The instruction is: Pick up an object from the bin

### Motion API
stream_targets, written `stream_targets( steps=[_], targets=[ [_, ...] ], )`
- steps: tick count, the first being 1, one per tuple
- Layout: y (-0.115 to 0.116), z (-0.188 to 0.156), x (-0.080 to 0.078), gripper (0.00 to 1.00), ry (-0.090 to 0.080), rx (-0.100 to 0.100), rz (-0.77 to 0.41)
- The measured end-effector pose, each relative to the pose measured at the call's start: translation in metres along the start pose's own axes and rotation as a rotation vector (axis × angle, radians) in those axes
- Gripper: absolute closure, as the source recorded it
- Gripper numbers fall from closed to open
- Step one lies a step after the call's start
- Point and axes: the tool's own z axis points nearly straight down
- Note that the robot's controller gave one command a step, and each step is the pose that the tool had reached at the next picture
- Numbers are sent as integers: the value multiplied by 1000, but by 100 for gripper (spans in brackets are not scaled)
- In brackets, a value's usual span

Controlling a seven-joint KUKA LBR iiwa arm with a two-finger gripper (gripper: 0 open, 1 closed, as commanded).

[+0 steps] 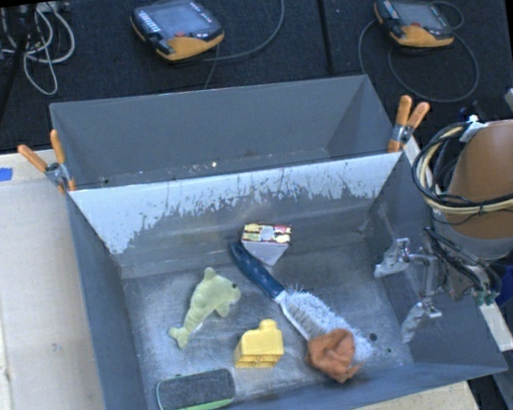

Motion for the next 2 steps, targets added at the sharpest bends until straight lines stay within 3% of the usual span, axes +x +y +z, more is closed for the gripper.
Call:
stream_targets(
  steps=[1,2],
  targets=[
    [0,0,0,0,0,0,0],
    [21,20,0,0,-6,4,-77]
  ],
)
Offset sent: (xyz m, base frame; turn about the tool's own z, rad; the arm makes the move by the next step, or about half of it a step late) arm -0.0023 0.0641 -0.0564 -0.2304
